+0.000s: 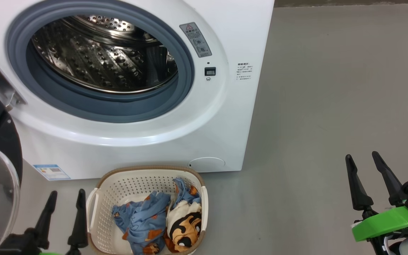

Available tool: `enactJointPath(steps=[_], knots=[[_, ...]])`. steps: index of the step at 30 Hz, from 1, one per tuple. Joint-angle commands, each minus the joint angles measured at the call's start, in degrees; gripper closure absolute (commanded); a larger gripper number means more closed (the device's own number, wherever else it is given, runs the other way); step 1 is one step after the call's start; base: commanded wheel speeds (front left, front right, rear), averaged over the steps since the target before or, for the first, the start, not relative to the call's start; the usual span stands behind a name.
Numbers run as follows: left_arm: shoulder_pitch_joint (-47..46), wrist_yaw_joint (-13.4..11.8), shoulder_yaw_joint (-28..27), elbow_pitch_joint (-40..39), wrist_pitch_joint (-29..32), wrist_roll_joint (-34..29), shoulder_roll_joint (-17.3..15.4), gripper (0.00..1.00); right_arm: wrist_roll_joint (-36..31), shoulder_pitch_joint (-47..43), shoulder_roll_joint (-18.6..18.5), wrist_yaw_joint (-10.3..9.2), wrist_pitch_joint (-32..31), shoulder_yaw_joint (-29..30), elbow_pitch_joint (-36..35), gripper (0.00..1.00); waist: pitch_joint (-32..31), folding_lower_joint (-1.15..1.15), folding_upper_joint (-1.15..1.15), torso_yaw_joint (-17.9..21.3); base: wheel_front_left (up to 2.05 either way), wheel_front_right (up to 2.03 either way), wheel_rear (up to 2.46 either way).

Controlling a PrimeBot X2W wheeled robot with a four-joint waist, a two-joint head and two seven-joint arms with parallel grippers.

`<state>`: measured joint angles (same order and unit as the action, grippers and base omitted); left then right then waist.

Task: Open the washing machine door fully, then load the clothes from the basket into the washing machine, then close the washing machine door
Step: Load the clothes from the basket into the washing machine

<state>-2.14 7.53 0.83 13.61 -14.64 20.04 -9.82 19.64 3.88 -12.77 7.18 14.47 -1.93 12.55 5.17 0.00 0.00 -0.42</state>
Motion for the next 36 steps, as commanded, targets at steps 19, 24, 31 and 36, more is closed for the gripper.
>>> enactJointPath(steps=[19, 24, 31, 36], knots=[[-9.0, 0.0, 3.8, 15.4, -0.4, 0.0, 0.3, 0.00, -0.8, 5.1, 0.0, 0.31, 0.5, -2.9, -2.4, 0.00, 8.7, 0.00, 0.00, 1.0, 0.00, 0.00, 0.00], [-13.3, 0.0, 5.8, 21.4, -0.4, 1.1, 0.2, 0.00, -0.8, 7.0, 0.3, 0.31, 0.5, -3.2, -2.7, 0.00, 12.5, 0.00, 0.00, 1.3, 0.00, 0.00, 0.00], [-20.3, 0.0, 9.1, 31.7, -0.4, 2.3, -0.2, 0.00, -0.9, 9.7, 0.7, 0.31, 0.5, -3.4, -3.4, 0.00, 17.7, 0.00, 0.00, 1.8, 0.00, 0.00, 0.00], [-24.8, 0.0, 10.2, 37.1, -0.4, 3.5, -0.4, 0.00, -1.0, 11.5, 1.0, 0.31, 0.5, -3.7, -3.9, 0.00, 21.0, 0.00, 0.00, 2.2, 0.00, 0.00, 0.00]])
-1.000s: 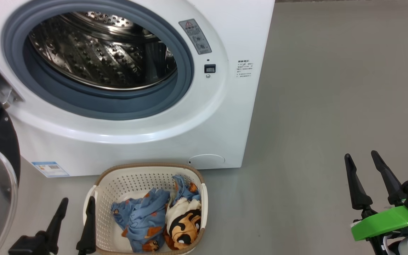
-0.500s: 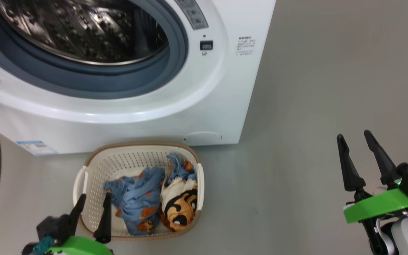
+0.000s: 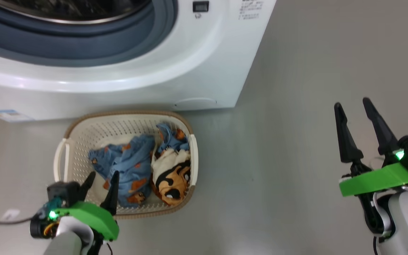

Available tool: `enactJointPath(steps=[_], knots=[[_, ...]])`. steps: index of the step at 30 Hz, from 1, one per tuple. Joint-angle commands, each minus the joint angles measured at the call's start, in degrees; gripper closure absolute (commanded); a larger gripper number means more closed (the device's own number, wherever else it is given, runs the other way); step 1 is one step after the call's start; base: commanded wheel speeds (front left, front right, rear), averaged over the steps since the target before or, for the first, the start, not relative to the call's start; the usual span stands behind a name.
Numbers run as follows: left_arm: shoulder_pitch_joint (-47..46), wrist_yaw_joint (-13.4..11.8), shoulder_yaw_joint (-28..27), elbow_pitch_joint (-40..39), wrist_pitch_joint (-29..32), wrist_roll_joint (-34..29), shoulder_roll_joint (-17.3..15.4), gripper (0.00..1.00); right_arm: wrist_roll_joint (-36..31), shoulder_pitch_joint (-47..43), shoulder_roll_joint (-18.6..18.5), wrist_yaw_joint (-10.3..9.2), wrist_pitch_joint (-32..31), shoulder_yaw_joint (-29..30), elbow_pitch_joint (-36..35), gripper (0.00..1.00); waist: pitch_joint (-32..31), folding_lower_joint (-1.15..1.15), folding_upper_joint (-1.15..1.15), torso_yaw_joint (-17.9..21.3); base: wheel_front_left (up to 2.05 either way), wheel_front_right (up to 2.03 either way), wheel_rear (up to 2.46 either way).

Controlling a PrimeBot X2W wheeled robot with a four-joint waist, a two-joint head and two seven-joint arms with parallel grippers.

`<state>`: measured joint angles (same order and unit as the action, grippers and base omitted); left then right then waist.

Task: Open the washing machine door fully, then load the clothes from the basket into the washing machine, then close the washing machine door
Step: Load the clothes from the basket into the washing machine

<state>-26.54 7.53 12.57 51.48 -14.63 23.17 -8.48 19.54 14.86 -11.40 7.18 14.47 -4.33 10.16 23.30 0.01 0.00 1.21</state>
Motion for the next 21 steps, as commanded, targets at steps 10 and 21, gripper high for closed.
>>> enactJointPath(steps=[10, 21], knots=[[-12.7, 0.0, 3.4, 14.5, -0.1, -0.1, -3.1, 0.00, -1.3, 4.7, -0.3, 0.31, 0.5, -1.4, -2.9, 0.00, 10.5, -0.01, 0.00, 1.3, 0.00, 0.00, 0.00], [-21.8, -0.7, 4.8, 21.6, 6.2, -0.4, -5.0, 0.00, -1.5, 7.6, 0.1, 0.31, 0.5, -1.6, -4.3, 0.00, 16.8, -0.01, 0.00, 2.8, 0.00, 0.00, 0.00]])
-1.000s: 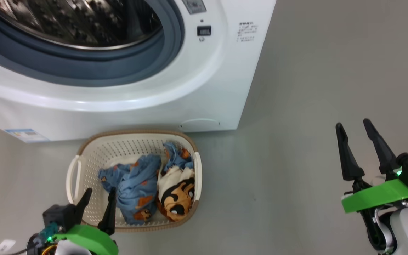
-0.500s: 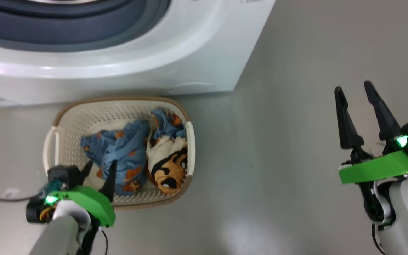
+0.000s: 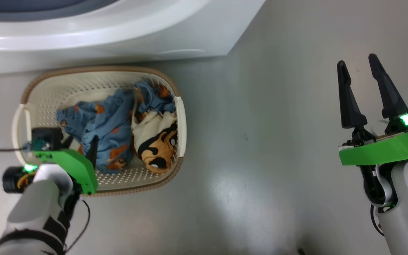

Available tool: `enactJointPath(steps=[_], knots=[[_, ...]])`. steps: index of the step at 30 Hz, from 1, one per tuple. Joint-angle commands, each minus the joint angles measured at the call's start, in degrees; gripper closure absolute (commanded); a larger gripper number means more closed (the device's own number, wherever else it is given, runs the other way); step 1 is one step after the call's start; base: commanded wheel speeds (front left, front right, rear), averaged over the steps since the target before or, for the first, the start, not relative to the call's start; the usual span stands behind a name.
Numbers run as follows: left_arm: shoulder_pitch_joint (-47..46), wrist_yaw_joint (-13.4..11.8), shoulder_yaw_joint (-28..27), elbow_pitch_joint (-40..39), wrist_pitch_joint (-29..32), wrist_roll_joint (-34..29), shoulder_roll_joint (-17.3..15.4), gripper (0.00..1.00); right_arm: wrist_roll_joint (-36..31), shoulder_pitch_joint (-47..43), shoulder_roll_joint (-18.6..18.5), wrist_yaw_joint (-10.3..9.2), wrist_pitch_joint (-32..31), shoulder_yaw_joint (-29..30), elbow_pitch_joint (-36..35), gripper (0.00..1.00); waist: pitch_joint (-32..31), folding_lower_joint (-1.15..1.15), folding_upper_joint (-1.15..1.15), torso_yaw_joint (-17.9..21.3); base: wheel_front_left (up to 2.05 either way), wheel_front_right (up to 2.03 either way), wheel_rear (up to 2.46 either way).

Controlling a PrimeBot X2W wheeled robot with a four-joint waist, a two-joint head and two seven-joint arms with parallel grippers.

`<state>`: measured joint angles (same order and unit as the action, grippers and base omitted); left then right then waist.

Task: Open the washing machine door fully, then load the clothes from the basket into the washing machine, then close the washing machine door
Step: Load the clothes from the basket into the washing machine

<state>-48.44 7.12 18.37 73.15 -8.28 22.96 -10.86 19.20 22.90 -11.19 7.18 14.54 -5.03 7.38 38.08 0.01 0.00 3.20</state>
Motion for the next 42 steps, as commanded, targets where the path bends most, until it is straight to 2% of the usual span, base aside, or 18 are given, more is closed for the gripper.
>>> enactJointPath(steps=[1, 17, 31, 38, 39, 40, 42], knots=[[-0.5, -0.4, -0.9, 0.1, 0.3, -0.2, -2.9, 0.00, -1.2, -0.2, -0.1, 0.31, 0.5, -0.9, -1.6, 0.00, 2.5, -0.01, 0.00, 0.9, 0.00, 0.00, 0.00], [-5.6, -1.9, 0.5, 0.8, 7.3, -0.1, -5.7, 0.00, -1.8, 2.1, -0.1, 0.31, 0.5, -1.5, -4.3, 0.00, 9.4, -0.01, 0.00, 2.6, 0.00, 0.00, 0.00], [-8.5, -3.2, 1.4, 0.8, 9.1, 0.1, -7.1, 0.00, -2.2, 2.6, 0.4, 0.31, 0.5, -2.6, -6.0, 0.00, 12.8, -0.01, 0.00, 3.7, 0.00, 0.00, 0.00], [-9.0, -1.8, 2.0, 0.8, 9.9, 0.7, -6.7, 0.00, -2.1, 2.4, 0.5, 0.31, 0.5, -3.0, -6.3, 0.00, 13.2, -0.01, 0.00, 4.0, 0.00, 0.00, 0.00], [-8.9, -1.5, 2.1, 0.8, 9.9, 0.8, -6.4, 0.12, -2.1, 2.5, 0.5, 0.31, 0.5, -3.1, -6.2, 0.00, 13.1, -0.01, 0.00, 4.0, 0.00, 0.00, 0.00], [-8.9, -1.4, 2.2, 0.8, 9.8, 1.0, -6.4, 0.55, -2.1, 2.5, 0.6, 0.31, 0.5, -3.1, -6.2, 0.00, 13.0, -0.01, 0.00, 4.0, 0.00, 0.00, 0.00], [-8.7, -1.1, 2.4, 0.8, 10.1, 1.1, -5.9, 1.00, -2.2, 2.6, 0.6, 0.31, 0.5, -3.2, -6.2, 0.00, 12.7, -0.01, 0.00, 4.1, 0.00, 0.00, 0.00]])
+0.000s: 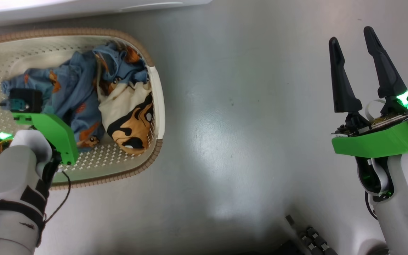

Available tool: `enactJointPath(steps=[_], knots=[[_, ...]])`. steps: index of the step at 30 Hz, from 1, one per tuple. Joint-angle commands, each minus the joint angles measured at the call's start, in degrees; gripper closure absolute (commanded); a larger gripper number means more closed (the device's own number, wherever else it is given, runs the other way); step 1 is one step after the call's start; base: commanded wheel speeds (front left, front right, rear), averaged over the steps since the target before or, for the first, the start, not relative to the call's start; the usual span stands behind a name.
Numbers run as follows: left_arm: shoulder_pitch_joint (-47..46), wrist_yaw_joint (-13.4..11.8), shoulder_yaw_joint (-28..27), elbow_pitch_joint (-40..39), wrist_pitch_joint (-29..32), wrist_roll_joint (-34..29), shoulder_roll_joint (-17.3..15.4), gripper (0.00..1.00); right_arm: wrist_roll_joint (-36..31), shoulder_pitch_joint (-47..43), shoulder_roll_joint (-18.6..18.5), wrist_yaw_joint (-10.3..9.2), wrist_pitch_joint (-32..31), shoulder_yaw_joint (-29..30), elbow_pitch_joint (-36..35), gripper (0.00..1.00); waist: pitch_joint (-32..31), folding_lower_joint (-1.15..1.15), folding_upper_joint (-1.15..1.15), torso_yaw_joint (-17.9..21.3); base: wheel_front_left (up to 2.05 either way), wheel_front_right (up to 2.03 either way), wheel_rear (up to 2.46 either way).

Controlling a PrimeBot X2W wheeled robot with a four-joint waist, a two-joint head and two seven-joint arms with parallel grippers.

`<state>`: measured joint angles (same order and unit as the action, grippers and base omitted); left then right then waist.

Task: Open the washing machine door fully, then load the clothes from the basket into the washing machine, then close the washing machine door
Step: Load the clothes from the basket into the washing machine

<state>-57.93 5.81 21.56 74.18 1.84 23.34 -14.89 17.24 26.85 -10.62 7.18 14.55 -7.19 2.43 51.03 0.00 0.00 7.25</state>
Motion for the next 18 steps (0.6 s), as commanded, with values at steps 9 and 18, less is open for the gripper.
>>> enactJointPath(steps=[9, 18], knots=[[2.3, 1.2, -0.7, -0.2, -1.3, 2.8, -0.6, 1.00, -0.2, -1.5, 0.0, 0.31, 0.4, -1.2, -0.9, 0.00, -2.8, 0.00, 0.00, -0.6, 0.00, 0.00, 0.00], [5.8, 1.6, -1.8, -0.2, -7.2, 5.8, 0.9, 1.00, 0.1, -2.3, 0.1, 0.31, 0.4, -1.4, 0.4, 0.00, -9.5, 0.00, 0.00, -2.1, 0.00, 0.00, 0.00]])
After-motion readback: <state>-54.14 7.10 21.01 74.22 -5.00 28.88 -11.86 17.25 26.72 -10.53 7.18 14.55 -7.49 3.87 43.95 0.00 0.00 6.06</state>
